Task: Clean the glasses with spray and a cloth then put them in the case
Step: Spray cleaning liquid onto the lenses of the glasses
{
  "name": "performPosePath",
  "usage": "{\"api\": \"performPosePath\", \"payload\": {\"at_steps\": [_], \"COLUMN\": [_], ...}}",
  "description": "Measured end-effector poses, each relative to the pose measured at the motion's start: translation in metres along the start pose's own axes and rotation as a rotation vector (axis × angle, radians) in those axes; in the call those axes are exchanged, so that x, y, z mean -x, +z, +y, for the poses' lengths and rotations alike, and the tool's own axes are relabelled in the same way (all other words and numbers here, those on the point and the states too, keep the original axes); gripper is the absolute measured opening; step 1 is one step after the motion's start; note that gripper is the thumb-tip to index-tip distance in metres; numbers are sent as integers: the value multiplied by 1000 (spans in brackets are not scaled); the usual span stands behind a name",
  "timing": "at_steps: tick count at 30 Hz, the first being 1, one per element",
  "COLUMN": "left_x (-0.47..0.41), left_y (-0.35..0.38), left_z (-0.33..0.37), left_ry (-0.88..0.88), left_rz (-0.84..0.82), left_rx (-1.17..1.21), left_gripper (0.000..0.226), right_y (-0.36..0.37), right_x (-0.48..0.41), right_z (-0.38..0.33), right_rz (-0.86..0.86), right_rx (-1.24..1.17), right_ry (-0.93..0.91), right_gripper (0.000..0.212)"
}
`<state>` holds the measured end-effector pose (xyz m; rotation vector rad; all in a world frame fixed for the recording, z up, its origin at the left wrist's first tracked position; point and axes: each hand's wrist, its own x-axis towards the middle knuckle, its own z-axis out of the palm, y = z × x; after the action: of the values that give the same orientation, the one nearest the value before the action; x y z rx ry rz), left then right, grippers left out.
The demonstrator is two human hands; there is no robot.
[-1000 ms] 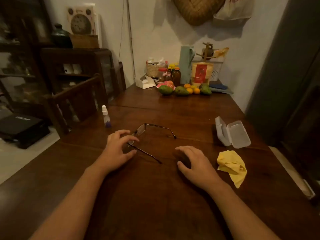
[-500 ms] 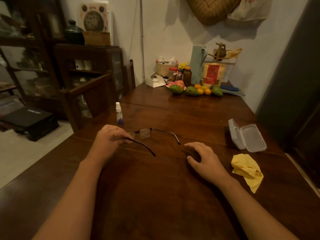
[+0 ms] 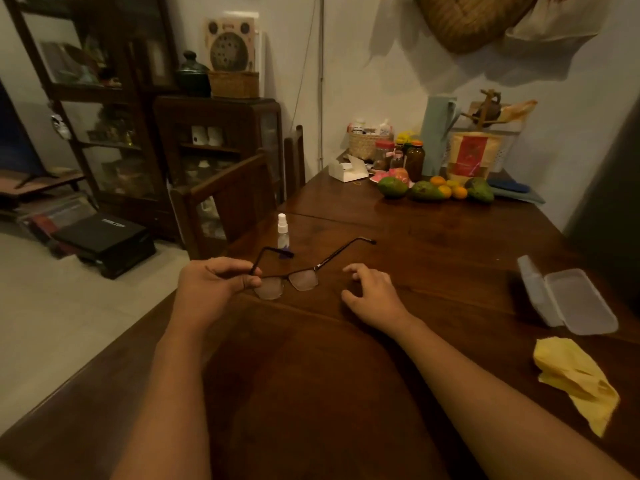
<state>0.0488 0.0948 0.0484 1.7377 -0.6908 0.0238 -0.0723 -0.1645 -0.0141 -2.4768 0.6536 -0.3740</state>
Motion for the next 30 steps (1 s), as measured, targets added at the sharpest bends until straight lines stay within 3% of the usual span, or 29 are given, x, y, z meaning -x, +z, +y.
{"api": "performPosePath", "payload": {"at_steps": [6, 14, 19, 22, 27, 30], "left_x": [-5, -12, -14, -16, -17, -19], "left_y": [-23, -35, -41, -41, -27, -17], "left_z": [-13, -24, -26, -28, -27, -24], "left_ry": [-58, -61, -6, -12, -49, -73], "left_rz": [177, 384, 447, 465, 460, 433], "left_rx": [65, 79, 75, 65, 105, 129], "left_gripper": [28, 26, 37, 31, 23, 24], "right_y": [41, 42, 44, 48, 42, 27], "right_x": [-51, -110, -134, -140, -125, -101], "right_z": [-38, -77, -95, -92, -73, -58], "right_rz": [-61, -40, -72, -55, 52, 111], "right_rx": [25, -353, -429, -404, -500, -574], "right_ry": [-157, -199, -293, -289, -212, -146], "right_gripper": [69, 93, 90, 71, 48, 53]}}
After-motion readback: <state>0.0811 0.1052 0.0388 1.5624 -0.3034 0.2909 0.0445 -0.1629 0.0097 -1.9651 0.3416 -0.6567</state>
